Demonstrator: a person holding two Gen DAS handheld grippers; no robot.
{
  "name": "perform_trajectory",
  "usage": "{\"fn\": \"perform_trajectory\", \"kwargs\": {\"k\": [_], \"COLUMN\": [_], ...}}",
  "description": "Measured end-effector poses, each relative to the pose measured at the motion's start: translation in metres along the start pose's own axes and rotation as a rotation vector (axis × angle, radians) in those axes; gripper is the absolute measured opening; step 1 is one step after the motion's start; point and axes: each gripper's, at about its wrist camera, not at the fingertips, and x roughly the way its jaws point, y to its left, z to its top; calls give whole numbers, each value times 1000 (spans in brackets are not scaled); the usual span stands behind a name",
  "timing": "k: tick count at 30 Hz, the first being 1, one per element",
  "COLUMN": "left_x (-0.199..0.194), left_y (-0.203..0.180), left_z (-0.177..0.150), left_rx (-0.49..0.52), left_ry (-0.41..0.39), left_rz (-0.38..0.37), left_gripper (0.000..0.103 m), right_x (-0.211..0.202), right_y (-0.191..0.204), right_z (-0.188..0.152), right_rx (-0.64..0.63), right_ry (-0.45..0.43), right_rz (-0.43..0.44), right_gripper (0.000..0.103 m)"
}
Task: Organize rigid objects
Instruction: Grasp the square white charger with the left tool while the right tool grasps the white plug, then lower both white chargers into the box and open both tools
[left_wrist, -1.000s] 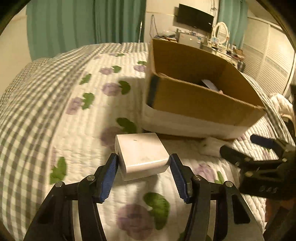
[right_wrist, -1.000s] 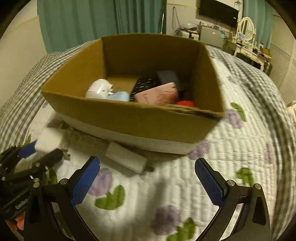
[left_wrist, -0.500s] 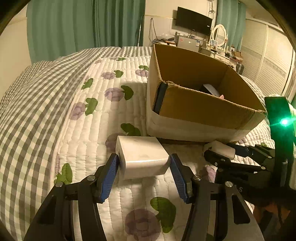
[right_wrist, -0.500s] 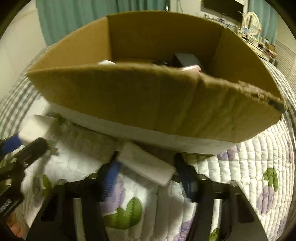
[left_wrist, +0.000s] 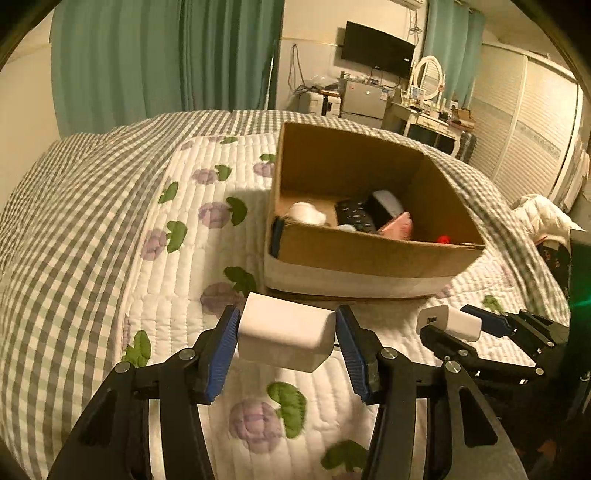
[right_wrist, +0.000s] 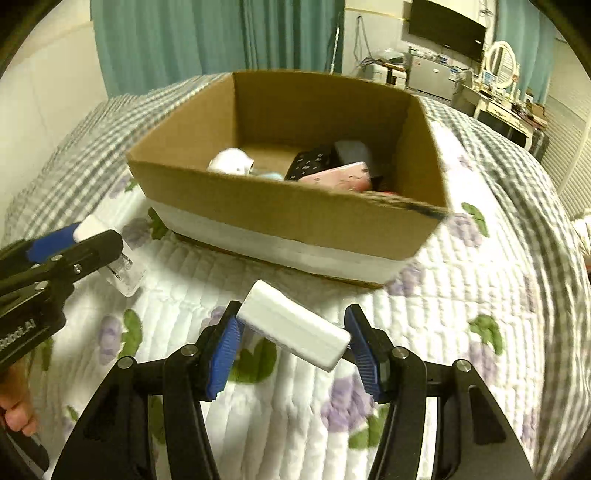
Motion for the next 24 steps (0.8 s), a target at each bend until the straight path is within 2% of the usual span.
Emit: {"fn": "perform_trajectory", "kwargs": {"k": [3,7,14,19,24], "left_x": [-20,-47,-83,-65,-19], "left_y": [-10,-19,-31,-42,-48], "left_z": [4,17,67,100,116], "left_rx": [17,35,77,87,89], "left_ry": [-26,-65,-173,-185,-159], "left_rz": [-4,-21,-27,-25,-34], "left_gripper": [53,53,53,54,54], "right_x": [-26,-59,-110,-117,-97], "right_y": [-10,-17,-24,-31,-41], "right_z": [1,20,73,112,136], "right_rx": [0,-11,-52,-81,-88], "right_ry": [-26,-83,-198,-245,-250], "right_rz": [-11,-9,4,-13,-25], "right_gripper": [56,56,56,56,56]}}
